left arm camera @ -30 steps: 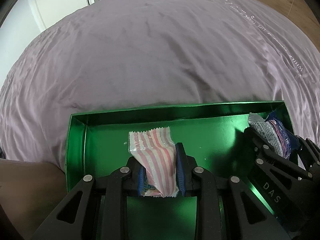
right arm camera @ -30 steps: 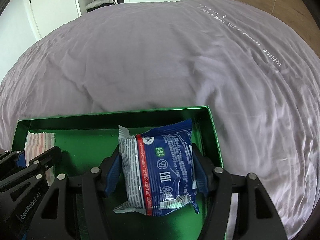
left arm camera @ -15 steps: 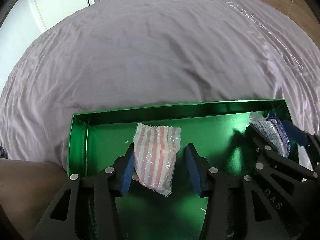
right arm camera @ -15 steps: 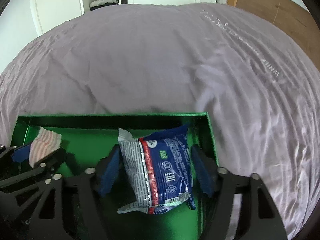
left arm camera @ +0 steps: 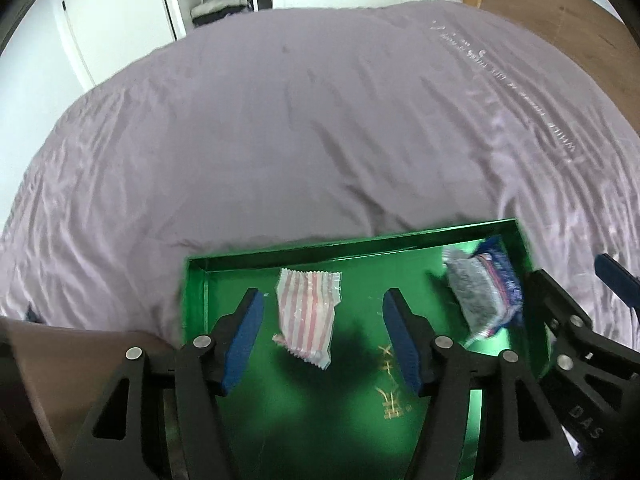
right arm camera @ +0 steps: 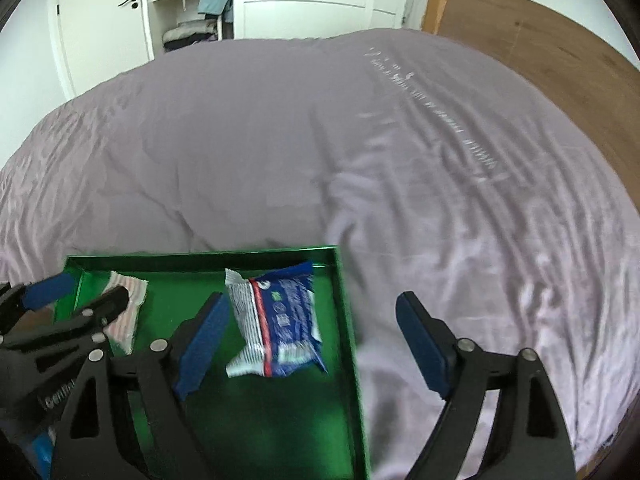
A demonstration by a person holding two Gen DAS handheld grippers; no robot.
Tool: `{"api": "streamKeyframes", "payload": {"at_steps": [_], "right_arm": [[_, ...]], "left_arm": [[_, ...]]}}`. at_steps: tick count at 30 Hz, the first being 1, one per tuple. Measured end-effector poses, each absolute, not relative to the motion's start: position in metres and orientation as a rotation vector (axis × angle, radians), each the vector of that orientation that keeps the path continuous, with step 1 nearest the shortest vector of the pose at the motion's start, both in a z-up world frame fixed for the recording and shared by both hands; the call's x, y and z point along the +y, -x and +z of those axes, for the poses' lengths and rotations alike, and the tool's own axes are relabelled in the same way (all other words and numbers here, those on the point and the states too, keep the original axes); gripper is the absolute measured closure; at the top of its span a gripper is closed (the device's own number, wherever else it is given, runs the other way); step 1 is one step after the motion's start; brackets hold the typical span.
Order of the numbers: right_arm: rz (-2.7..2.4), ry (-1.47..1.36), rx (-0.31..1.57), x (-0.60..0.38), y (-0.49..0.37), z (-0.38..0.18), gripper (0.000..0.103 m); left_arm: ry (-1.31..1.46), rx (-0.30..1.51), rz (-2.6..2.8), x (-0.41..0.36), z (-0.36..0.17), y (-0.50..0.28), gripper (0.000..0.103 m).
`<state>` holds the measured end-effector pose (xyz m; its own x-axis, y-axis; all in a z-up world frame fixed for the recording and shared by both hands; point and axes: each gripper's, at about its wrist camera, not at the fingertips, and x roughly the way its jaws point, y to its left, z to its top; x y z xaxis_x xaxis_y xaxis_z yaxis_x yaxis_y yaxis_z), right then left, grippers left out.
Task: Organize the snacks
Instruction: 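Move both open tools back over the remaining snacks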
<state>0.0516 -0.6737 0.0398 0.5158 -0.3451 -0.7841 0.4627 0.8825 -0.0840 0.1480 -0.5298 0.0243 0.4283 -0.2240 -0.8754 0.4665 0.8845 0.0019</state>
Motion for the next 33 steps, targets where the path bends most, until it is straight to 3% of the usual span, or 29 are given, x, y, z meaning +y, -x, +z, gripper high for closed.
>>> {"api": "streamKeyframes", "payload": {"at_steps": [21, 33], "right_arm": [[-0.565, -0.2, 0.884, -0.611, 0.111, 0.138, 0.0], [-0.579, -0.198, 0.937, -0.479, 0.178, 0.186, 0.0]], "left_arm": [[-0.352, 0.94, -0.743, -0.485, 0.144, -0.004, 0.045], [-0.449, 0.879, -0.834, -0.315, 0.2, 0.029, 0.045]]}}
